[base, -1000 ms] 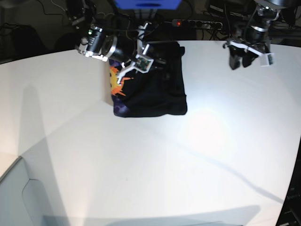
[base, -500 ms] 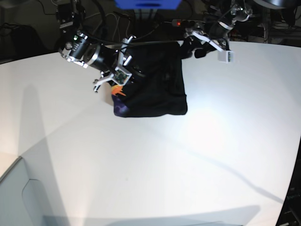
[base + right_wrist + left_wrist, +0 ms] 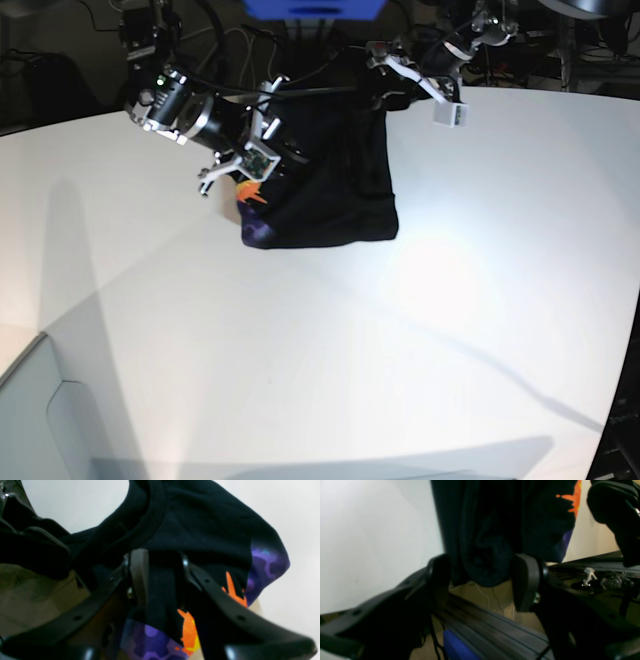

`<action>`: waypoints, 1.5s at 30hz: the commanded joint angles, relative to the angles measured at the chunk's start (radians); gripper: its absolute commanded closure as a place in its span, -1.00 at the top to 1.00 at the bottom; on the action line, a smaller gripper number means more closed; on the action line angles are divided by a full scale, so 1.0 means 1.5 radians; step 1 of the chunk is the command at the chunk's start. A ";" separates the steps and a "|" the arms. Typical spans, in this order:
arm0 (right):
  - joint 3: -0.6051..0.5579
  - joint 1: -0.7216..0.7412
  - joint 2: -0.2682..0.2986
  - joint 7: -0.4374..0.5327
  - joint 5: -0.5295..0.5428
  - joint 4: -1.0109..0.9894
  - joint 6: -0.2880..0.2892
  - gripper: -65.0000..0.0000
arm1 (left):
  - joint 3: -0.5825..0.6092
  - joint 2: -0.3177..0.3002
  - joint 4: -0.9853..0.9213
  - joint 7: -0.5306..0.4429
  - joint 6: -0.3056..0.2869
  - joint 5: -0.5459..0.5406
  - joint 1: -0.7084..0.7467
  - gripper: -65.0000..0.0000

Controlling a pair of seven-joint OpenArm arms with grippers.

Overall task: Fold the T-shirt properly
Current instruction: 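Hold the bundle's end with the right gripper while the left gripper lifts away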

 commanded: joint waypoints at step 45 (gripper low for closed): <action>0.001 0.008 -0.004 0.017 0.015 -0.025 0.012 -0.50 | 0.041 -0.096 0.098 -0.010 -0.002 -0.018 0.037 -1.00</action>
